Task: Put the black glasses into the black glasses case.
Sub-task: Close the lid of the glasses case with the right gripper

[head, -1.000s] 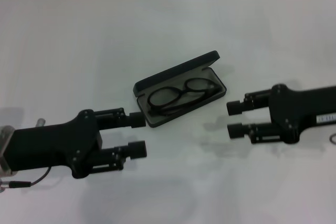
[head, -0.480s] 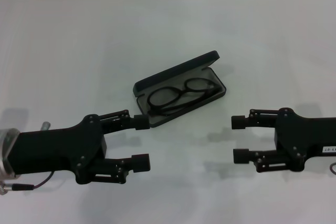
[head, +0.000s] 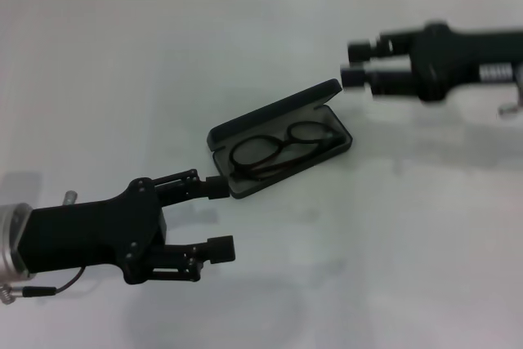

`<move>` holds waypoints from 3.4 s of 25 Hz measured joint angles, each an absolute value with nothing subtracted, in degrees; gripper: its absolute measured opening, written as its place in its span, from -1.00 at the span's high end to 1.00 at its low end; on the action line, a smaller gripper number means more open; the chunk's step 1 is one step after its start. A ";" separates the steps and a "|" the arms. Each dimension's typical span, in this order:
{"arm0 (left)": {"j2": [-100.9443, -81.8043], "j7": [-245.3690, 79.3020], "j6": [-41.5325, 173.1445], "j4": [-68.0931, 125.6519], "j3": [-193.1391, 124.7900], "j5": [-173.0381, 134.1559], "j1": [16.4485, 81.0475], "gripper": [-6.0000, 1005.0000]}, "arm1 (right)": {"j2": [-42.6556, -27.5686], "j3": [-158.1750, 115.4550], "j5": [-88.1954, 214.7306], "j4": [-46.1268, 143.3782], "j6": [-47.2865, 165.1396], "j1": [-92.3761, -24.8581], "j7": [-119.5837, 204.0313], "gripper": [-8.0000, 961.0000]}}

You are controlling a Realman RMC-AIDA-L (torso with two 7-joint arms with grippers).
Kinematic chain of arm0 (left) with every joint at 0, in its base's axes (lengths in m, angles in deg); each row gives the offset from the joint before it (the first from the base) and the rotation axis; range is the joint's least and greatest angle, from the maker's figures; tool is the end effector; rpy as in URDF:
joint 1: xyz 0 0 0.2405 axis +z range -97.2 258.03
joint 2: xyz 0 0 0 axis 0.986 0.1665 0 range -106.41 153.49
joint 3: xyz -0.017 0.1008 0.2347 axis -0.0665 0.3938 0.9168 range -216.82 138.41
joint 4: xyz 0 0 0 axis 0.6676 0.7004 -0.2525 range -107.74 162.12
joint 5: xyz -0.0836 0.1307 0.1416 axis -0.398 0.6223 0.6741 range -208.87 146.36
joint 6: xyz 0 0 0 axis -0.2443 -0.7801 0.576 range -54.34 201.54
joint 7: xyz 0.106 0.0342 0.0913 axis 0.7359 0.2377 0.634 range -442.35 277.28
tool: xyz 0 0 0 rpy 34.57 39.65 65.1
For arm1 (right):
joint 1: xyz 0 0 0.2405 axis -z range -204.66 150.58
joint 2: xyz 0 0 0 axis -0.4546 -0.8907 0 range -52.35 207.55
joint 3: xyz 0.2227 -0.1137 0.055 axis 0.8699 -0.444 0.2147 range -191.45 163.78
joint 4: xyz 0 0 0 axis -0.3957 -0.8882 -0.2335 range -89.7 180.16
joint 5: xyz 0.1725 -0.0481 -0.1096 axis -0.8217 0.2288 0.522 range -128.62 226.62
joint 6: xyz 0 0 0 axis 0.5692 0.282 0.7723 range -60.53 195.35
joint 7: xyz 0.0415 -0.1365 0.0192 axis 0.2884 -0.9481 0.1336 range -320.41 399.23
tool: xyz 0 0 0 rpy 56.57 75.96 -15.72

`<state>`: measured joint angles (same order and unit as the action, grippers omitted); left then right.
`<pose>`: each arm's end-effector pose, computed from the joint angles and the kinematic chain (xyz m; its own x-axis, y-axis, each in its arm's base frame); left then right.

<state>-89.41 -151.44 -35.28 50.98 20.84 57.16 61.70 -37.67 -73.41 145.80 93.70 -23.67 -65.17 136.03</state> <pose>-0.2805 0.2303 0.0062 0.5972 0.3749 0.7091 0.3700 -0.9131 0.1711 0.1507 0.3680 0.0216 0.8111 -0.2516 -0.5281 -0.2861 -0.9581 0.0171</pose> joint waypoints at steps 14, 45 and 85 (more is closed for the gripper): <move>-90.45 -150.30 -31.25 50.74 20.82 57.44 61.48 -0.77 | -38.60 -89.69 157.86 86.04 1.52 -85.33 156.54 0.74; -91.34 -150.92 -27.91 50.65 20.83 57.16 60.63 -0.77 | -38.68 -128.44 123.71 79.33 33.00 -81.89 151.02 0.99; -91.51 -151.62 -24.84 50.65 20.82 56.98 58.06 -0.77 | -38.68 -133.46 108.27 79.77 33.18 -74.29 135.79 0.99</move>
